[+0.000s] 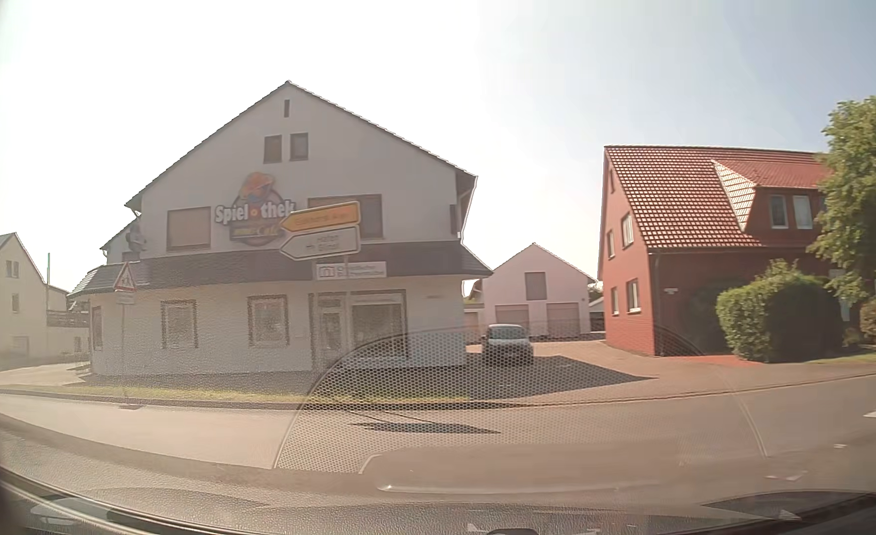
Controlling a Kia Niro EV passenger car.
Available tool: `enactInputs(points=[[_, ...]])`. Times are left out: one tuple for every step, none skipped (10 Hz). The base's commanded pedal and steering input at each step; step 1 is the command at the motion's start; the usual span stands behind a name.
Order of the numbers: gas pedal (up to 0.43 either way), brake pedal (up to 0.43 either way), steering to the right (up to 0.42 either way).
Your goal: Follow the waypoints while adhering to traffic rules and regulations
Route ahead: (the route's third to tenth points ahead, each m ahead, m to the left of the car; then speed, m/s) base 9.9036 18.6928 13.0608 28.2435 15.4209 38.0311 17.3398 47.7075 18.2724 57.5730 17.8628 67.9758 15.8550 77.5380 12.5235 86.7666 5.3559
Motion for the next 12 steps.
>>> enactInputs(points=[[0.150, 0.000, -0.467], [0.150, 0.000, -0.462], [0.150, 0.000, -0.452], [0.150, 0.000, -0.440], [0.157, 0.000, -0.436], [0.157, 0.000, -0.436], [0.157, 0.000, -0.436], [0.169, 0.000, -0.434], [0.169, 0.000, -0.434], [0.169, 0.000, -0.431], [0.189, 0.000, -0.421], [0.197, 0.000, -0.404]])
